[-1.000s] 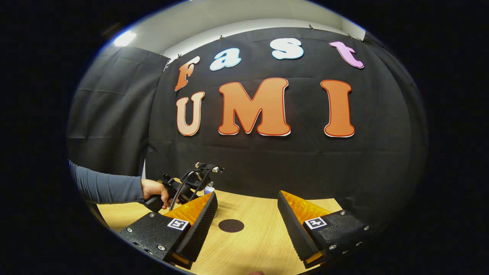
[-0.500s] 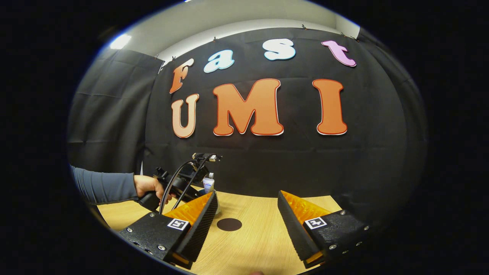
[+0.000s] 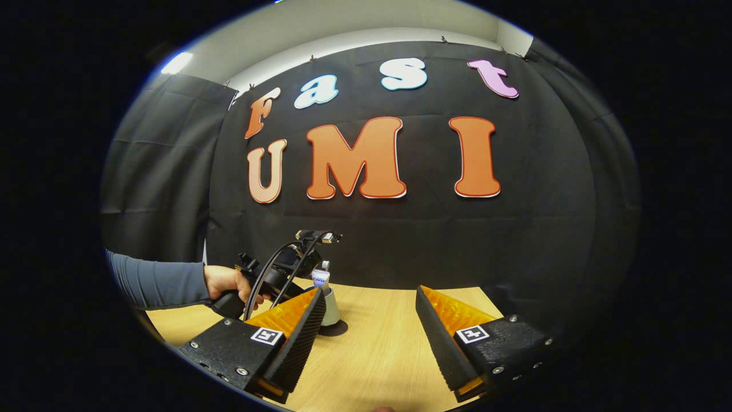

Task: Put the toothbrush and toothpaste on the desktop into the cup, then pick up the cup and place it on the coaster on the desktop.

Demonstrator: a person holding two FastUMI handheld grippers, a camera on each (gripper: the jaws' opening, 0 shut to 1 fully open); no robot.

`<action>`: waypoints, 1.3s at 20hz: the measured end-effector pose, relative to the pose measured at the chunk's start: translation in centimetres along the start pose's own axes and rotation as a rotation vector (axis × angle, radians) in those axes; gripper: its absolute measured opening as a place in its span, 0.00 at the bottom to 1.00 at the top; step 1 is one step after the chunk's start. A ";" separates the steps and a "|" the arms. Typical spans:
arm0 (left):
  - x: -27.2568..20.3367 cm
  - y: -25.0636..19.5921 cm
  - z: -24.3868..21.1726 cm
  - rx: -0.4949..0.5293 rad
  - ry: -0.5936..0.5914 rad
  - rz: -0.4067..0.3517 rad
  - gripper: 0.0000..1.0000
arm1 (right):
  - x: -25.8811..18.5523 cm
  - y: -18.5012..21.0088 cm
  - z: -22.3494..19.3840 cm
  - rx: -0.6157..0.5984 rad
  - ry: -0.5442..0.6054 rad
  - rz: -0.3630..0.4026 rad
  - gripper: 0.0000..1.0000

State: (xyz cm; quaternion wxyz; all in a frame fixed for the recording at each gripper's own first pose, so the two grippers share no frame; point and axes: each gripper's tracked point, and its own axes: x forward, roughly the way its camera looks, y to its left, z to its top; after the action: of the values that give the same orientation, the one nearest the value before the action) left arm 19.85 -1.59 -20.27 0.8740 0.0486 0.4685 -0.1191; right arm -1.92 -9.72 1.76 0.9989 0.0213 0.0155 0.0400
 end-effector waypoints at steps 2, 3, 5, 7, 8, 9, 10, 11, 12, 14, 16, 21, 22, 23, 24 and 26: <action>0.5 0.1 -0.6 0.014 0.030 0.035 0.20 | -0.2 -0.8 -1.1 0.001 0.025 -0.009 0.94; 0.3 -0.2 -0.6 0.011 0.046 0.043 0.20 | -0.5 -1.4 -1.6 0.012 0.039 -0.017 0.95; 0.0 -0.2 -0.3 0.026 0.046 0.047 0.20 | -0.6 -1.8 -2.2 0.044 0.053 -0.027 0.95; 0.1 -0.5 -0.1 0.047 0.028 0.031 0.22 | -0.6 -2.0 -2.3 0.056 0.052 -0.036 0.95; -0.2 -0.6 -0.4 0.044 0.012 0.016 0.27 | -0.6 -2.0 -2.4 0.059 0.054 -0.043 0.95; -0.4 -0.7 -0.3 0.041 -0.003 0.008 0.30 | -0.5 -1.9 -2.5 0.063 0.058 -0.047 0.95; -0.7 -0.5 -0.4 0.050 -0.015 0.014 0.49 | -0.5 -1.7 -2.7 0.067 0.063 -0.048 0.95; -1.1 -0.1 -0.5 0.065 -0.027 0.024 0.69 | -0.5 -1.3 -2.8 0.064 0.072 -0.044 0.95; -1.7 0.2 -1.0 0.074 -0.063 0.026 0.81 | -0.5 -1.2 -3.1 0.051 0.083 -0.053 0.95; -3.5 0.1 -0.6 0.059 -0.148 -0.002 0.99 | -0.8 -0.6 -2.5 0.044 0.075 -0.075 0.95; -4.8 0.4 -0.3 0.058 -0.231 -0.006 1.00 | -1.1 0.7 -2.1 0.052 0.063 -0.081 0.95; -8.4 1.2 0.2 0.087 -0.524 0.058 1.00 | -2.4 5.7 -0.3 -0.018 0.003 -0.076 0.95; -10.0 2.1 0.2 0.084 -0.576 0.087 1.00 | -2.7 6.7 0.0 -0.027 -0.007 -0.077 0.95; -11.0 2.5 0.0 0.081 -0.615 0.110 1.00 | -3.2 7.6 0.1 -0.032 -0.017 -0.075 0.95; -12.2 3.0 -0.5 0.068 -0.651 0.133 1.00 | -3.7 8.5 0.4 -0.036 -0.030 -0.069 0.95; -14.7 4.1 -1.7 0.047 -0.715 0.164 1.00 | -4.8 10.0 0.8 -0.044 -0.050 -0.060 0.95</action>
State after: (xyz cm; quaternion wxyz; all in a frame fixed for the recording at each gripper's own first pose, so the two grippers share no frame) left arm 11.71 5.08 -9.06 0.9879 0.0614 0.1250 -0.0687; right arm -7.47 -0.20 3.09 0.9999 -0.0002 -0.0097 0.0098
